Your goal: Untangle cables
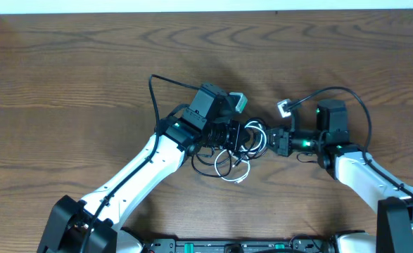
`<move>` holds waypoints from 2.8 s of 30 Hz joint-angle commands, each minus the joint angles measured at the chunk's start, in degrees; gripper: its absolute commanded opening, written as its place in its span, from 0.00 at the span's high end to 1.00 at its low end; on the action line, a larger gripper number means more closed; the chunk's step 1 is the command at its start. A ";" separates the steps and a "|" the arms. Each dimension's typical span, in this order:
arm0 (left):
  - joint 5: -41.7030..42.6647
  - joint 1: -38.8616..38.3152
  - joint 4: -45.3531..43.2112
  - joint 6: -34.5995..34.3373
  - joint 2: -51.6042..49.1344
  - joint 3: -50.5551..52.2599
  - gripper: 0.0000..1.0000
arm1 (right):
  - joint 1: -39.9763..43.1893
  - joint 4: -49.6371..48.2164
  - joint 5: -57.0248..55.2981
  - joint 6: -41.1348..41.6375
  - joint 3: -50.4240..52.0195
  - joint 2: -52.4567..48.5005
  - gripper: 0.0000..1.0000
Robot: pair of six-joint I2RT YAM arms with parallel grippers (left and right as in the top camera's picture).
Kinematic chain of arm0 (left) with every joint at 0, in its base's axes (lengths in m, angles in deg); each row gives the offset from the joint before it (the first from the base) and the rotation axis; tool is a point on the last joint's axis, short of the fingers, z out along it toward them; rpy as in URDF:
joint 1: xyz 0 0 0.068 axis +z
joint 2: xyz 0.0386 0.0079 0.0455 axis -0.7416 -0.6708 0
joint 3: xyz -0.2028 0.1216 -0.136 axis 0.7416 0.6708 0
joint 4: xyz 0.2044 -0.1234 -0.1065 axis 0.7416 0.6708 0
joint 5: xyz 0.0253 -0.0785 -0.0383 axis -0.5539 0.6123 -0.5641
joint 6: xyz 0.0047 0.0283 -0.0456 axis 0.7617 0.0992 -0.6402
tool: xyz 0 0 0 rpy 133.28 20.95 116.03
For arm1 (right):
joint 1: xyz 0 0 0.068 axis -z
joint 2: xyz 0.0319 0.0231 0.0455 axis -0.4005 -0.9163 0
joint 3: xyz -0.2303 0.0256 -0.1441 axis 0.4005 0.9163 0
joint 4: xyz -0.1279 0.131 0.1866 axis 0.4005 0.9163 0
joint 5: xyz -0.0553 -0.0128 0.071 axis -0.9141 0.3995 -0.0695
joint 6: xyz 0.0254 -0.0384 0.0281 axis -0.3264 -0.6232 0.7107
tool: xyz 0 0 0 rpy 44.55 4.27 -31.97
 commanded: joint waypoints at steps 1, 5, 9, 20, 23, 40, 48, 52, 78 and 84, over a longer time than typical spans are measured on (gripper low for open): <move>1.84 -0.13 0.96 1.01 0.09 -0.26 0.93 | -0.79 2.67 -9.40 0.66 -0.07 -0.17 0.99; 0.68 -0.11 4.31 2.75 0.09 -0.26 0.93 | 0.52 12.15 -37.97 4.11 -0.07 -0.17 0.99; -3.82 -0.11 8.72 3.61 0.11 -0.26 0.92 | 2.86 17.42 -59.28 4.04 -0.07 -0.15 0.99; -7.28 -0.13 11.91 4.44 0.11 -0.26 0.93 | 10.49 11.17 -61.29 3.78 -1.14 7.45 0.87; -7.30 -0.11 11.72 4.44 0.11 -0.26 0.93 | 10.49 7.72 -53.27 2.40 -1.14 11.82 0.87; -14.36 9.86 12.81 8.07 10.84 -0.28 0.93 | 10.47 23.69 -61.53 2.27 -1.14 21.77 0.74; 1.57 11.10 4.15 8.09 16.83 -0.28 0.83 | 10.38 22.86 -34.71 -2.25 -1.14 20.83 0.49; -7.89 11.08 7.96 8.04 14.78 -0.26 0.49 | 10.38 23.26 -34.71 -2.25 -1.14 20.39 0.50; -12.00 11.08 16.90 -12.83 -14.97 -0.22 0.58 | 10.38 23.58 -35.12 -2.23 -1.14 20.33 0.51; -12.00 11.10 12.20 -12.81 -14.91 -0.22 0.82 | 10.38 24.41 -35.15 -2.23 -1.14 20.33 0.52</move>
